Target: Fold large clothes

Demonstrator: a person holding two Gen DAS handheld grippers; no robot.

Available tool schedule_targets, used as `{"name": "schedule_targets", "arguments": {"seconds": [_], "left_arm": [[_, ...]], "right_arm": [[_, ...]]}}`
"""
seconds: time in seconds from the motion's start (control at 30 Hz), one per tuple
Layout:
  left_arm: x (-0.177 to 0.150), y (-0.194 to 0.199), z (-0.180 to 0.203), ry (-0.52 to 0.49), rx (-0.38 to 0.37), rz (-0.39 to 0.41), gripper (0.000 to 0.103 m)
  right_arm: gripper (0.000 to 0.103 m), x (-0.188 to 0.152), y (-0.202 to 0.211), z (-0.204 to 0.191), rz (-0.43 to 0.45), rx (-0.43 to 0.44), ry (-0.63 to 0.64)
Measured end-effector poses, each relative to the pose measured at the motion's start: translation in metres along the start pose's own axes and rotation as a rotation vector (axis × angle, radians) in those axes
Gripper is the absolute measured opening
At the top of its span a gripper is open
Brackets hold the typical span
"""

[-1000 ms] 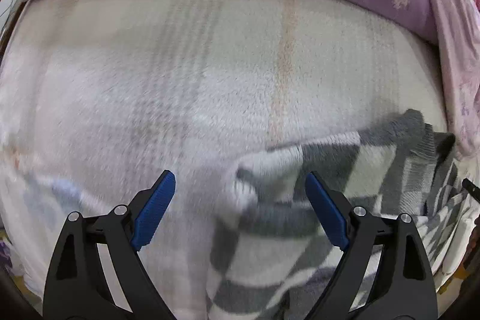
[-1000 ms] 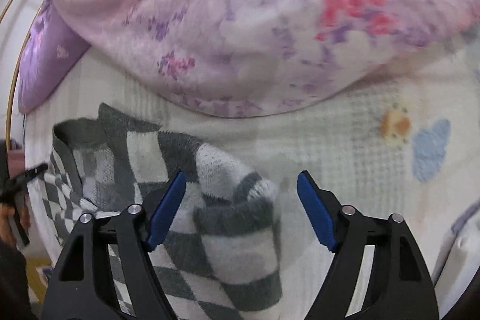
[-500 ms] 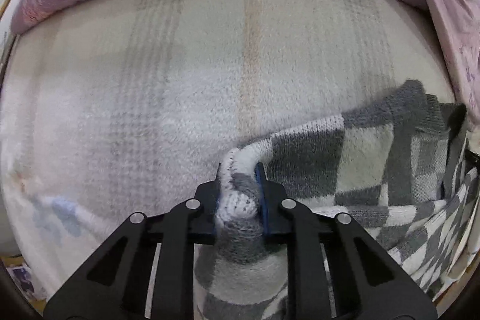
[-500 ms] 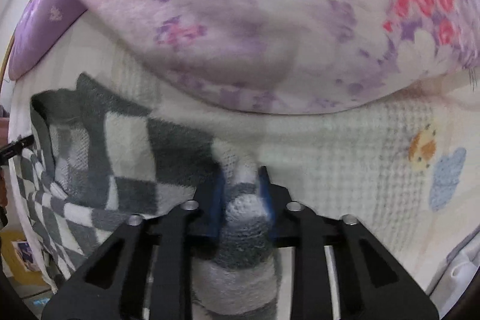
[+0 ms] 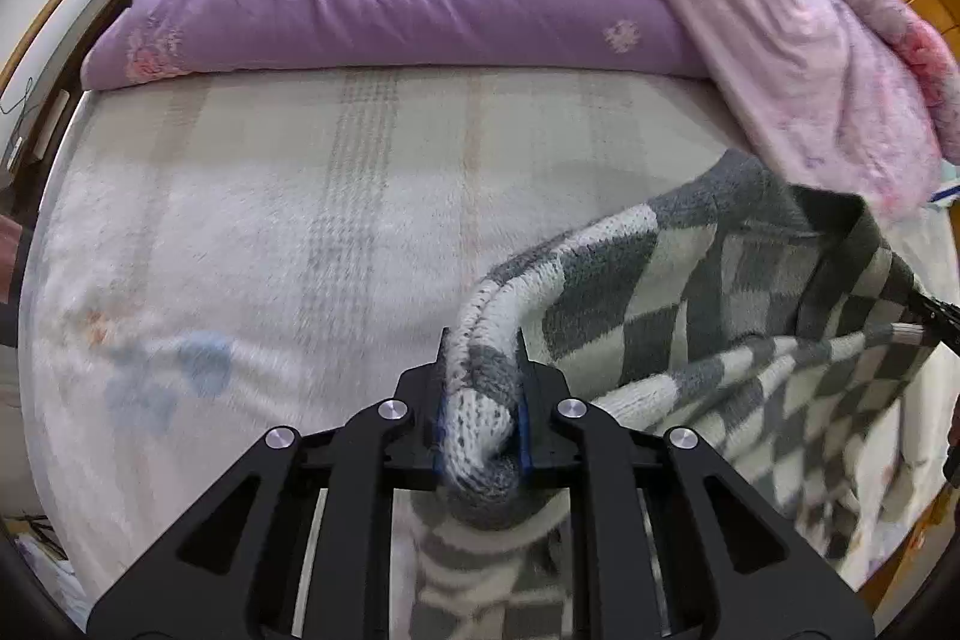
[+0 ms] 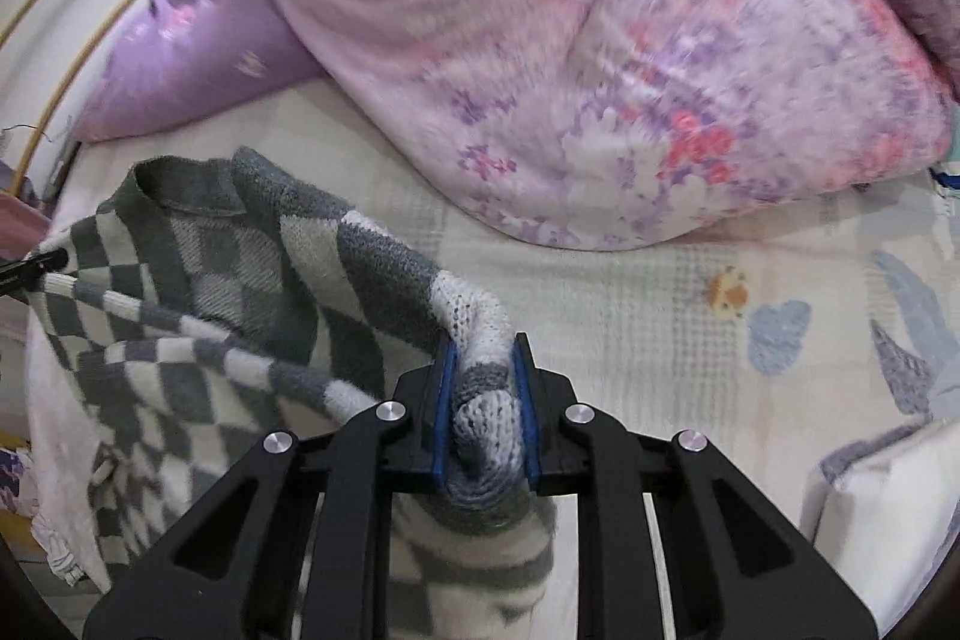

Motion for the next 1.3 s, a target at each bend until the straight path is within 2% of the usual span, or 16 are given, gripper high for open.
{"name": "schedule_targets", "arguments": {"seconds": [0.23, 0.37, 0.47, 0.57, 0.67, 0.8, 0.87, 0.9, 0.97, 1.03, 1.1, 1.17, 1.2, 1.23, 1.3], "left_arm": [[-0.062, 0.082, -0.029, 0.061, -0.056, 0.058, 0.015], [-0.119, 0.124, -0.045, 0.077, -0.072, 0.061, 0.014], [-0.167, 0.141, -0.056, 0.082, -0.065, 0.039, 0.014], [-0.212, 0.144, -0.072, 0.124, -0.062, 0.009, 0.014], [-0.271, 0.133, -0.092, 0.171, -0.037, -0.043, 0.015], [-0.342, 0.105, -0.114, 0.265, -0.038, -0.124, 0.015], [-0.374, 0.085, -0.122, 0.294, -0.012, -0.159, 0.015], [-0.384, 0.078, -0.124, 0.303, -0.007, -0.164, 0.015], [-0.401, 0.066, -0.129, 0.326, 0.003, -0.152, 0.019], [-0.408, 0.064, -0.132, 0.354, 0.017, -0.147, 0.027], [-0.420, 0.068, -0.139, 0.410, 0.001, -0.146, 0.031], [-0.429, 0.077, -0.146, 0.466, -0.015, -0.131, 0.051], [-0.435, 0.087, -0.152, 0.525, -0.036, -0.111, 0.055], [-0.438, 0.092, -0.157, 0.563, -0.058, -0.100, 0.059], [-0.448, 0.103, -0.166, 0.679, -0.132, -0.078, 0.063]], "right_arm": [[0.016, -0.035, 0.074, -0.032, 0.061, 0.050, -0.013], [0.015, -0.075, 0.116, -0.053, 0.060, 0.075, 0.017], [0.015, -0.123, 0.139, -0.070, 0.018, 0.095, 0.044], [0.015, -0.174, 0.151, -0.086, -0.035, 0.103, 0.045], [0.015, -0.219, 0.148, -0.095, -0.088, 0.105, 0.028], [0.015, -0.297, 0.119, -0.114, -0.211, 0.090, -0.010], [0.005, -0.332, 0.099, -0.115, -0.274, 0.058, -0.036], [0.000, -0.345, 0.092, -0.112, -0.295, 0.043, -0.068], [0.000, -0.369, 0.084, -0.105, -0.302, 0.045, -0.161], [0.003, -0.385, 0.084, -0.094, -0.288, 0.045, -0.294], [0.005, -0.393, 0.090, -0.088, -0.227, 0.115, -0.473], [0.009, -0.397, 0.093, -0.083, -0.154, 0.193, -0.642], [0.019, -0.399, 0.092, -0.081, -0.118, 0.223, -0.735], [0.035, -0.400, 0.090, -0.081, -0.091, 0.254, -0.816], [0.050, -0.402, 0.085, -0.083, -0.044, 0.307, -0.920]]}}
Point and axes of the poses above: each gripper's, at about its wrist camera, not at the fingertips, and y roughly against the way its jaws point, z to its right, x to its top, the point moved 5 cm from there along -y, roughly the way its jaws point, and after that the axes turned 13 degrees about y, right-handed, at the moved point
